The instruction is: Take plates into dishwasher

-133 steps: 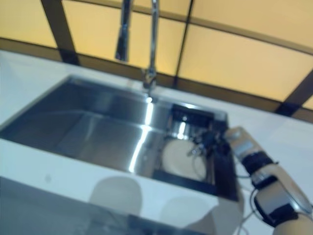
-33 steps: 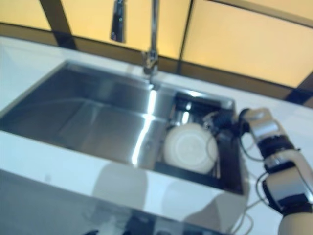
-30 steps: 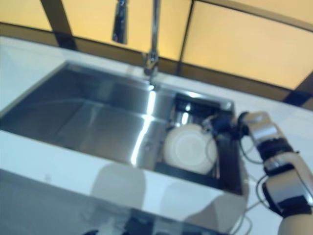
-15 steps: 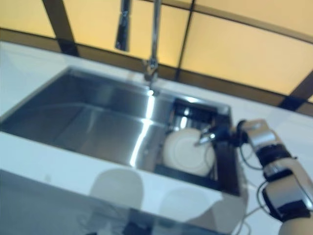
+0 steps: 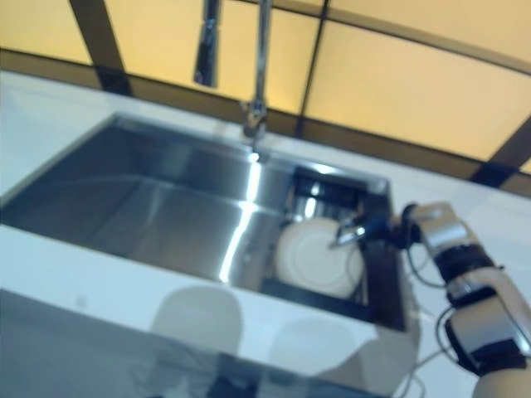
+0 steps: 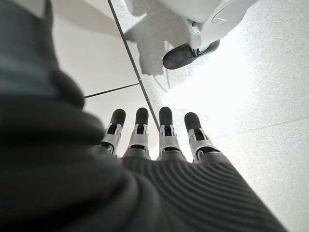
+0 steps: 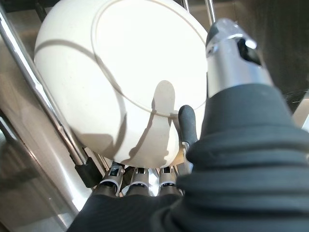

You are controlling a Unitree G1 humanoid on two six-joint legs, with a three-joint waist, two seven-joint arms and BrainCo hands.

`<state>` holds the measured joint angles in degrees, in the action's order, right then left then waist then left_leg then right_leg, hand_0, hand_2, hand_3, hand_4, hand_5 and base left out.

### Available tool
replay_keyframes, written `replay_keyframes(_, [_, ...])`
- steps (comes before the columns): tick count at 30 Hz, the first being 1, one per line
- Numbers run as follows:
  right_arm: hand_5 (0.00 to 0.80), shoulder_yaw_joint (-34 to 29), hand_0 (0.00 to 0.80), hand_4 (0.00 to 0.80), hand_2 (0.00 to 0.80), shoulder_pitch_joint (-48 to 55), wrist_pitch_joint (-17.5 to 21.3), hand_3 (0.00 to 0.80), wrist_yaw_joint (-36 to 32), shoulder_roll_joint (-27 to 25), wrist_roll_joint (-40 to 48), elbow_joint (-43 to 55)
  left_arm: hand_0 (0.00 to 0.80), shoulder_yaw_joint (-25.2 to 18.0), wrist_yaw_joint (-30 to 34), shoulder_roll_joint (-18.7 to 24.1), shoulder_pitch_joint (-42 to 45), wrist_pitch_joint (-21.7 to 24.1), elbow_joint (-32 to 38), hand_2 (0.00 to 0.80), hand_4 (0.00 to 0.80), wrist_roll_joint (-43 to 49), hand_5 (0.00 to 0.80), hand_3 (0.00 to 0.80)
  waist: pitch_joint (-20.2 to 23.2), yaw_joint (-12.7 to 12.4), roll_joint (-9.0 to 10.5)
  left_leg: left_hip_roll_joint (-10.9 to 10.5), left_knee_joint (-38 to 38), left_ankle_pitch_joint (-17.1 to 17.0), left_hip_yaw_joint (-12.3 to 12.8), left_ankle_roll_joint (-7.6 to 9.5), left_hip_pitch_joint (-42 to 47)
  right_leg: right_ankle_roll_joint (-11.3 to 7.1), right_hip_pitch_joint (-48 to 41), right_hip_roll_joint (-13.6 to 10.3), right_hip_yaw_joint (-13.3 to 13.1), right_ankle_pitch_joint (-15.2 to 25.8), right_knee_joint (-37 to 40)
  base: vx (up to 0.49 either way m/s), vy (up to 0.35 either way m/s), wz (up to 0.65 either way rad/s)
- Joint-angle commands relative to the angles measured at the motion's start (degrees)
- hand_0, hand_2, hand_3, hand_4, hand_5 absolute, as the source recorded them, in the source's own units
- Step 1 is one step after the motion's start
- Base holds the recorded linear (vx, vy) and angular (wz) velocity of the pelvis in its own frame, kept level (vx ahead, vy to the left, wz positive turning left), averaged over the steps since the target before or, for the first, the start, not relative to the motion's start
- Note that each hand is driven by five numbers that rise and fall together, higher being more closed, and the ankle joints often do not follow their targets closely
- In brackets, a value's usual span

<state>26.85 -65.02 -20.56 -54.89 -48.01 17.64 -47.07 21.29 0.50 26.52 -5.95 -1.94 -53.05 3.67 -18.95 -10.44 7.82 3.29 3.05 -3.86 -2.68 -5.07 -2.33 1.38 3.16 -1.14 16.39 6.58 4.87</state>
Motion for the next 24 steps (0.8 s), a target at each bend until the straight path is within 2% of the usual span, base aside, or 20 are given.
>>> replay_keyframes(1, [0.000, 5.2, 0.000, 0.000, 0.000, 2.8, -0.2, 0.000, -7.8, 1.4, 4.7, 6.4, 0.000, 1.1, -0.6, 1.7, -1.3, 1.0, -2.0, 0.000, 0.000, 1.0, 0.000, 0.000, 0.0, -0.7, 1.49, -3.0, 1.9, 0.0, 1.2, 3.62, -2.5, -4.50, -1.8, 0.0, -0.7, -2.5, -1.2, 0.000, 0.000, 0.00])
replay_keyframes(8, [0.000, 5.2, 0.000, 0.000, 0.000, 3.4, -0.5, 0.000, -7.9, 1.9, 4.9, 7.1, 0.000, 1.0, -0.8, 1.5, -1.4, 1.0, -2.7, 0.000, 0.000, 1.4, 0.000, 0.000, 0.3, -0.7, 1.88, -2.8, 1.9, 0.1, 1.2, 3.57, -2.3, -4.45, -2.0, 0.1, -0.6, -2.6, -1.2, 0.008, -0.010, -0.02])
replay_keyframes(9, [0.119, 5.2, 0.119, 0.119, 0.119, 3.5, -0.4, 0.119, -7.8, 2.1, 4.7, 7.0, 0.000, 1.1, -0.7, 1.6, -1.3, 1.0, -2.7, 0.000, 0.000, 1.5, 0.000, 0.000, 0.4, -0.7, 1.90, -2.8, 1.9, 0.1, 1.2, 3.56, -2.3, -4.44, -2.1, 0.2, -0.6, -2.6, -1.2, 0.000, 0.000, 0.00])
replay_keyframes(11, [0.132, 5.3, 0.132, 0.132, 0.132, 3.4, -0.4, 0.132, -7.5, 2.2, 4.7, 6.9, 0.000, 1.2, -0.9, 1.5, -1.3, 1.1, -2.9, 0.000, 0.000, 1.3, 0.000, 0.000, 0.5, -0.7, 1.94, -2.8, 1.9, 0.1, 1.2, 3.54, -2.3, -4.43, -2.1, 0.2, -0.7, -2.6, -1.1, 0.000, 0.000, 0.00])
replay_keyframes(12, [0.248, 5.3, 0.248, 0.248, 0.248, 3.4, -0.4, 0.248, -7.4, 2.1, 4.8, 7.0, 0.000, 1.1, -0.8, 1.5, -1.3, 1.0, -2.8, 0.000, 0.000, 1.4, 0.000, 0.000, 0.4, -0.7, 1.96, -2.8, 1.9, 0.1, 1.2, 3.55, -2.3, -4.41, -2.1, 0.2, -0.7, -2.6, -1.1, 0.000, 0.000, 0.00])
replay_keyframes(13, [0.248, 5.3, 0.248, 0.248, 0.248, 3.4, -0.4, 0.248, -7.4, 2.1, 4.8, 7.0, 0.000, 1.1, -0.8, 1.5, -1.3, 1.0, -2.8, 0.000, 0.000, 1.4, 0.000, 0.000, 0.4, -0.7, 1.96, -2.8, 1.9, 0.1, 1.2, 3.55, -2.2, -4.41, -2.1, 0.2, -0.7, -2.6, -1.1, 0.000, 0.000, 0.00])
replay_keyframes(14, [0.471, 5.3, 0.471, 0.471, 0.471, 3.4, -0.1, 0.471, -7.4, 1.9, 4.9, 6.7, 0.000, 1.0, -0.6, 1.6, -1.2, 1.1, -2.8, 0.000, 0.000, 1.6, 0.000, 0.000, 0.6, -0.7, 1.99, -2.8, 1.9, 0.1, 1.2, 3.56, -2.2, -4.40, -2.3, 0.3, -0.7, -2.7, -1.1, 0.000, 0.000, 0.00])
replay_keyframes(15, [0.558, 5.3, 0.558, 0.558, 0.558, 3.3, 0.0, 0.558, -7.4, 1.8, 5.0, 6.5, 0.000, 1.0, -0.6, 1.6, -1.2, 1.0, -2.9, 0.000, 0.000, 1.6, 0.000, 0.000, 0.7, -0.7, 2.00, -2.8, 1.9, 0.1, 1.2, 3.54, -2.2, -4.40, -2.3, 0.3, -0.7, -2.7, -1.0, 0.000, 0.000, 0.00])
replay_keyframes(20, [0.765, 5.1, 0.765, 0.765, 0.765, 3.1, 0.3, 0.765, -6.9, 1.7, 5.0, 6.3, 0.000, 1.1, -0.6, 1.5, -1.1, 0.9, -2.7, 0.000, 0.000, 1.7, 0.000, 0.000, 0.7, -0.7, 1.94, -2.8, 1.9, 0.1, 1.1, 3.53, -2.1, -4.34, -2.4, 0.3, -0.7, -2.7, -1.0, 0.000, 0.000, 0.00])
replay_keyframes(21, [0.765, 5.1, 0.765, 0.765, 0.765, 3.1, 0.2, 0.765, -6.8, 1.7, 5.1, 6.4, 0.000, 1.1, -0.5, 1.6, -1.1, 0.9, -2.6, 0.000, 0.000, 1.7, 0.000, 0.000, 0.7, -0.7, 1.93, -2.8, 1.9, 0.1, 1.1, 3.53, -2.1, -4.34, -2.4, 0.3, -0.7, -2.7, -1.1, 0.000, 0.000, 0.00])
replay_keyframes(22, [0.800, 5.1, 0.800, 0.800, 0.800, 2.9, 0.1, 0.800, -6.8, 1.6, 5.2, 6.3, 0.000, 1.2, -0.5, 1.6, -1.1, 0.8, -2.6, 0.000, 0.000, 1.7, 0.000, 0.000, 0.8, -0.7, 1.94, -2.8, 1.9, 0.1, 1.1, 3.50, -2.0, -4.37, -2.5, 0.3, -0.6, -2.7, -1.0, 0.000, 0.000, 0.00])
replay_keyframes(24, [0.800, 5.1, 0.800, 0.800, 0.800, 2.8, 0.2, 0.800, -6.9, 1.3, 5.3, 6.1, 0.000, 1.2, -0.5, 1.6, -1.0, 0.8, -2.5, 0.000, 0.000, 1.7, 0.000, 0.000, 0.9, -0.7, 1.91, -2.9, 1.9, 0.1, 1.0, 3.50, -1.9, -4.39, -2.5, 0.3, -0.6, -2.7, -1.0, 0.000, 0.000, 0.00])
